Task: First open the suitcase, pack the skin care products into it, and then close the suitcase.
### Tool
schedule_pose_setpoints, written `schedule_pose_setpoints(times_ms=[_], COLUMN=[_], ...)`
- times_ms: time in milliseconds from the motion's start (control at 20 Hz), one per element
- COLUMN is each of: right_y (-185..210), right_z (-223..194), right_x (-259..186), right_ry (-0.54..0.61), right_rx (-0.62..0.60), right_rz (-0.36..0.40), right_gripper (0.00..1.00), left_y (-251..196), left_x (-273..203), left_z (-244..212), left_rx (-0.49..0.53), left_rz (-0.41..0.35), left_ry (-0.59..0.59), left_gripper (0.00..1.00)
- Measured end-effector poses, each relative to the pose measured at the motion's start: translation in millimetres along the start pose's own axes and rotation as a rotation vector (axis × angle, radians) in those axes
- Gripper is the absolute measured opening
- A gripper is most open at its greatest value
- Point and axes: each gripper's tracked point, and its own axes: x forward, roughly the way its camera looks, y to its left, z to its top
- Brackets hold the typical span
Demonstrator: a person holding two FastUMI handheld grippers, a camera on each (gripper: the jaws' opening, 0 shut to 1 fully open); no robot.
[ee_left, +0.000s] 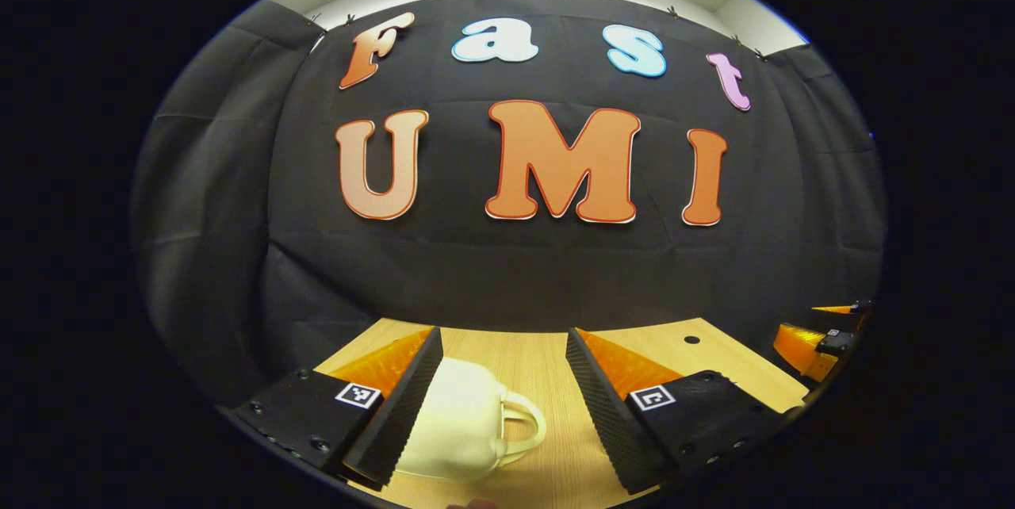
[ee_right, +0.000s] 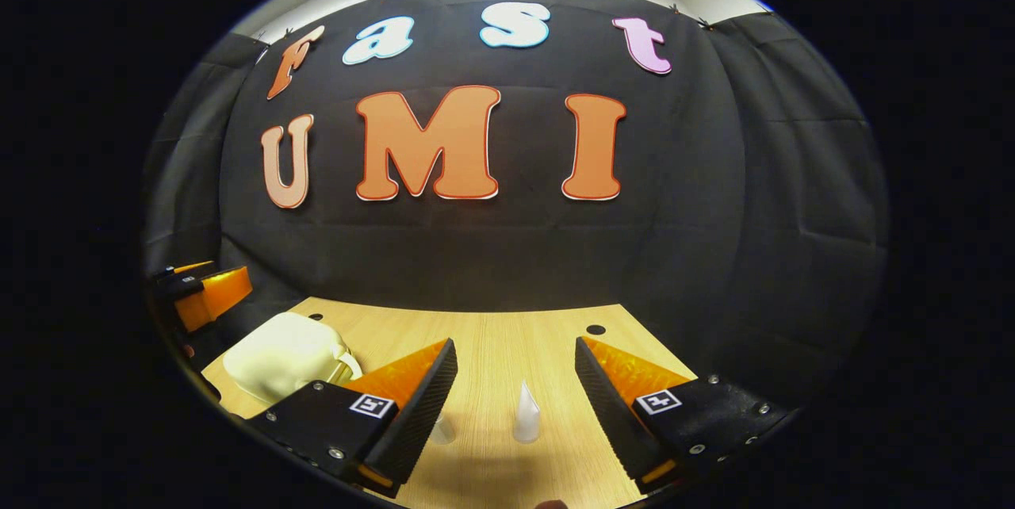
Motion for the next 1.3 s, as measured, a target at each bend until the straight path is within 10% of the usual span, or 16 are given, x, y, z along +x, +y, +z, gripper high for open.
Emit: schedule_pose_setpoints(times_ms=[650, 1300], right_y=[0.1, -74.9], right_z=[-11.8, -70.0], right_x=[7.0, -5.9], right_ry=[0.044, 0.164], right_rx=[0.015, 0.048], right_rz=[-0.008, -0.162], right_gripper=[0.95, 0.95], left_y=[0.1, -56.5], left_x=[3.4, 19.3], left_z=[-9.5, -148.6], left_rx=[0.174, 0.844], left_rz=[0.027, -0.096], left_ry=[-0.015, 0.161], left_gripper=[0.98, 0.99])
